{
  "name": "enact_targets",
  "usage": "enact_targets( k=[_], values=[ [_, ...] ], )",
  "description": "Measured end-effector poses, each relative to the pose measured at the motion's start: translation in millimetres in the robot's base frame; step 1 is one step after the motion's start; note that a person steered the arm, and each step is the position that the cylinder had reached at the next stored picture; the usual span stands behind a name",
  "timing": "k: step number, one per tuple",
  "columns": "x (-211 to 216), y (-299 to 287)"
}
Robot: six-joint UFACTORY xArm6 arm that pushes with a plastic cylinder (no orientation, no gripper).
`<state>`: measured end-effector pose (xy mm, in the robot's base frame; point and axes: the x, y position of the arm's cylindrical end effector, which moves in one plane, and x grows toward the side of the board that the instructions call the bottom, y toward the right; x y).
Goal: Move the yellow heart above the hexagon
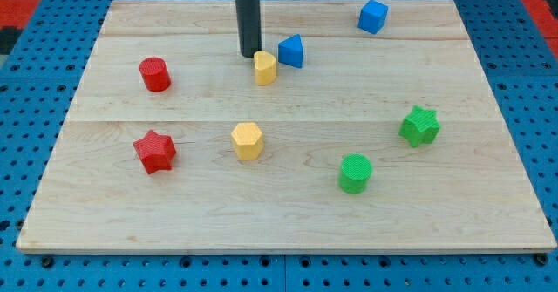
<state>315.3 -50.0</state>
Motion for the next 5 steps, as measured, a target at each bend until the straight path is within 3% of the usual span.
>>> enact_targets(
  k=[1, 2, 3, 4, 5],
  values=[
    [44, 27],
    [52, 41],
    [32, 60],
    [63, 127],
    [75, 104]
  ],
)
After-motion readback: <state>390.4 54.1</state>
